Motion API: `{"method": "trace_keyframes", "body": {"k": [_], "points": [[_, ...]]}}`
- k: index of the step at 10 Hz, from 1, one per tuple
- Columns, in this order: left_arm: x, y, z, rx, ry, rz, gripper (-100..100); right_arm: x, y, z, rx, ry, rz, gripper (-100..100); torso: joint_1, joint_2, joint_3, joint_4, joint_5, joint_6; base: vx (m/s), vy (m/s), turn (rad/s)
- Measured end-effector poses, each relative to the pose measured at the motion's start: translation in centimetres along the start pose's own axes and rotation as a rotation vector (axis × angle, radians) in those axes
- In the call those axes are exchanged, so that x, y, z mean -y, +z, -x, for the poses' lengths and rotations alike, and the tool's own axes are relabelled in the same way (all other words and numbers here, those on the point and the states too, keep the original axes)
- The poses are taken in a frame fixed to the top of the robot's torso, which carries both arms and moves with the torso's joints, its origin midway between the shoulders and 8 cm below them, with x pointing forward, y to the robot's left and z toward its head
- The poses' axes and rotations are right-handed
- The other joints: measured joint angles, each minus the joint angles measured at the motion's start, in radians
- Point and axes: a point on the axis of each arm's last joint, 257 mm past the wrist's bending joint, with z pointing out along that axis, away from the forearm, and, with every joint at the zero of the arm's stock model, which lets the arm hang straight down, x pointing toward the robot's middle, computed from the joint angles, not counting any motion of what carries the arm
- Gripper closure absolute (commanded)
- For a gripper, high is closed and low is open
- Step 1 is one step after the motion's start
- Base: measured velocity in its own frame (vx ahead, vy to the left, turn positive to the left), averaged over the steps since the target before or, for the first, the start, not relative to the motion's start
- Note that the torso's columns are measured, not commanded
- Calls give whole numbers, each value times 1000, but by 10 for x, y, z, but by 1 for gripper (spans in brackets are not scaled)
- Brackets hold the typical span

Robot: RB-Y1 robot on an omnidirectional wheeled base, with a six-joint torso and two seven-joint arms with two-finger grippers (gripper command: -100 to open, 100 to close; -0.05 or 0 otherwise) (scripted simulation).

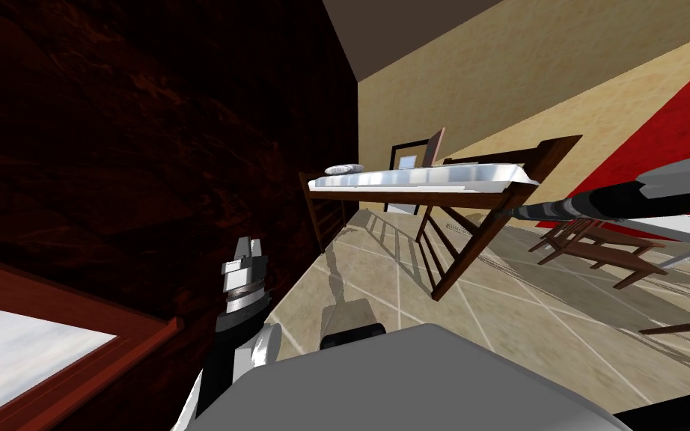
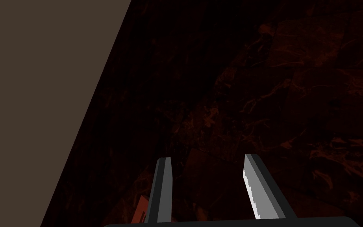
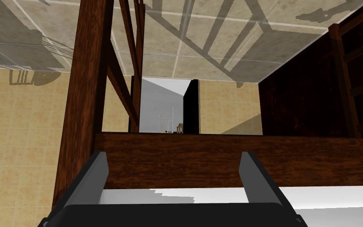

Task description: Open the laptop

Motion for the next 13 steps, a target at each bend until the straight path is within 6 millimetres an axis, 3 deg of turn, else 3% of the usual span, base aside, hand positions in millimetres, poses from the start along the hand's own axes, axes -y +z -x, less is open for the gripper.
{"method": "trace_keyframes", "body": {"k": [1, 3, 8, 9, 10, 12, 13], "points": [[0, 0, 0, 0, 0, 0, 0, 0, -4, 8, 9, -14, -10, -100, -1, 3, 2, 1, 0, 0, 67, 2, 116], [0, 0, 0, 0, 0, 0, 0, 22, -35, 48, 58, -55, -85, -100, -1, 0, 0, 0, 0, 0, 58, 1, 24], [0, 0, 0, 0, 0, 0, 0, 30, -94, 125, 154, -157, -206, -100, 0, 1, 1, 1, 0, 0, 86, -8, 64], [0, 0, 0, 0, 0, 0, 0, 29, -110, 151, 179, -185, -238, -100, -1, 0, 0, 0, 0, 0, 49, -15, -8], [0, 0, 0, 0, 0, 0, 0, 29, -118, 160, 189, -190, -243, -100, -1, 3, 2, 1, -1, 1, 8, -3, -8], [0, 0, 0, 0, 0, 0, 0, 30, -122, 160, 194, -196, -248, -100, 0, 7, 4, 2, 0, 0, 44, -12, 52], [0, 0, 0, 0, 0, 0, 0, 36, -138, 175, 217, -215, -283, -100, -1, 0, 1, 1, 1, 0, 111, -49, 59]]}}
